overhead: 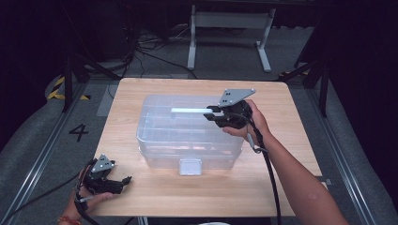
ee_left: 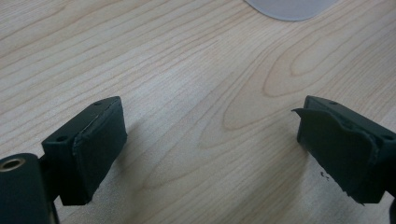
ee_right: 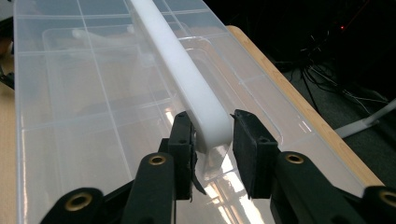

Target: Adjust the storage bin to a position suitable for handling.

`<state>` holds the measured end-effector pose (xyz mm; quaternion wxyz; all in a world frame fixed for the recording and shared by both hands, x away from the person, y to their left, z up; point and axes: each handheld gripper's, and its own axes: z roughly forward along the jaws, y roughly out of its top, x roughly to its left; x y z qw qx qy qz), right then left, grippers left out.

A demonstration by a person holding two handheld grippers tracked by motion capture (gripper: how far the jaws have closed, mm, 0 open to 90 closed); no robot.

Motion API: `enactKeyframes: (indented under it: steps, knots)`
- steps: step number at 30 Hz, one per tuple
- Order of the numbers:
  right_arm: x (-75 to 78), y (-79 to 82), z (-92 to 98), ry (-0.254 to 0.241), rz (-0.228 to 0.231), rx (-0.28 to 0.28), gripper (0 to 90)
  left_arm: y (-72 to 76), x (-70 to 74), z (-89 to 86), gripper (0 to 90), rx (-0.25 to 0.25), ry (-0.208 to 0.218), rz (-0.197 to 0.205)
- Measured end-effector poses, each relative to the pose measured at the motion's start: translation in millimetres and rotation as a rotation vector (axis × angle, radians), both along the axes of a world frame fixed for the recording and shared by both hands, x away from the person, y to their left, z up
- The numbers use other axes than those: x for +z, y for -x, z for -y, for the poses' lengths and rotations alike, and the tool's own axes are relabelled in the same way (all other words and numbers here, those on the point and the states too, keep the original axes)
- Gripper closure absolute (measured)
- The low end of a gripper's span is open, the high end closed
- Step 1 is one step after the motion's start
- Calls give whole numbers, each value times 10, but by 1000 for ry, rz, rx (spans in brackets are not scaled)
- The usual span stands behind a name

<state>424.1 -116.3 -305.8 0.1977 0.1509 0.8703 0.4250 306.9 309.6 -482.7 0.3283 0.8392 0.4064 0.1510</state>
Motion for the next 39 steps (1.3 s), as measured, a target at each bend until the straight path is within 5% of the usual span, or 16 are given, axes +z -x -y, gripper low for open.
enactKeyframes:
  steps: [10, 12, 17, 23, 29, 31, 39]
  knots:
    - [24, -10, -17, 27, -2, 18, 758, -52, 3, 48, 83, 13, -2, -5]
    - [34, -23, -13, 24, -12, 19, 758, -79, 41, 73, 94, 27, -31, -27]
    - [54, -53, -3, 7, -21, 13, 757, -101, 114, 118, 216, 53, -68, -41]
    - [106, -104, -9, 6, -37, 9, 754, -57, 312, 90, 283, 45, 42, 75]
    - [180, -178, -18, 7, -61, 0, 750, -53, 624, 138, 364, 25, 72, 172]
    - [200, -198, -21, 8, -70, -5, 747, -53, 710, 191, 379, 11, 117, 182]
    - [277, -264, -45, 22, -83, -25, 736, -93, 825, 384, 527, -75, 141, 216]
